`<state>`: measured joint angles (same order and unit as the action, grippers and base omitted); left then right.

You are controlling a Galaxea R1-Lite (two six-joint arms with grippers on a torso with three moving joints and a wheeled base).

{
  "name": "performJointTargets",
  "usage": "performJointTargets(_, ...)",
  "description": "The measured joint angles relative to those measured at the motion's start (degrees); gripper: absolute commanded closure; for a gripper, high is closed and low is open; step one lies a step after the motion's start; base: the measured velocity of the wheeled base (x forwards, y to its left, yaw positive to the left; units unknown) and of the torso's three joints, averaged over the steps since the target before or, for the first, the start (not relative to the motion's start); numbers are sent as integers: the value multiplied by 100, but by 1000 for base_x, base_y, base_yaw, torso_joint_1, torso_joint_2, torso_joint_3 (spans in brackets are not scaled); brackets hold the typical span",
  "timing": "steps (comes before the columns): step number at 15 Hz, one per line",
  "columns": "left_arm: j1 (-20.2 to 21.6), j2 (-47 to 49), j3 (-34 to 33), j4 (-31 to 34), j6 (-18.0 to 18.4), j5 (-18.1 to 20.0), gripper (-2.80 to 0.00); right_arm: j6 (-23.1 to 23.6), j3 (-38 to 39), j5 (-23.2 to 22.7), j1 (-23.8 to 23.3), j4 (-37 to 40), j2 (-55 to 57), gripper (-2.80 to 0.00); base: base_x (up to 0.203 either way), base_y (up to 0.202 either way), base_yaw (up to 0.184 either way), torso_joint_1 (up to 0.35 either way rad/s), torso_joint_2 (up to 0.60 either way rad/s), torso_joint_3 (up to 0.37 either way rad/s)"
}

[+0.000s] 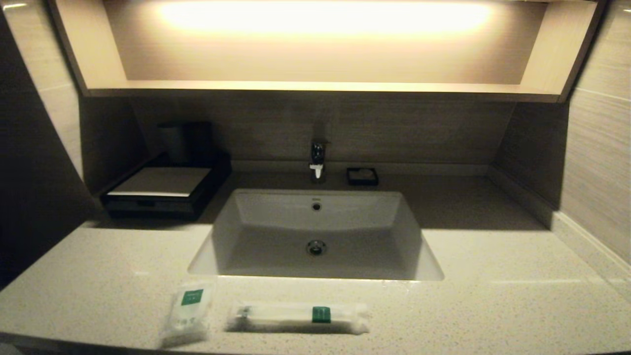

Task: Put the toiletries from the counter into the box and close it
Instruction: Open the drawer

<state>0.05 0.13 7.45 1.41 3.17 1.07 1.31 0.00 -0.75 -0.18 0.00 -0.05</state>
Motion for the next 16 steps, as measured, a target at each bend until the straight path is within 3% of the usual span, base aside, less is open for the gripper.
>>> performJointTargets(8, 5, 0, 2364, 1393, 107, 550, 0, -2, 0, 1, 0, 0, 0, 0, 0, 0, 0, 0, 0, 0)
performJointTargets(12, 5, 435, 3033, 1302, 188, 447, 0, -2, 0, 1, 0, 0, 0, 0, 0, 0, 0, 0, 0, 0)
performJointTargets(16, 5, 1366, 3699, 805, 156, 308, 0, -4, 0, -2, 0, 0, 0, 0, 0, 0, 0, 0, 0, 0)
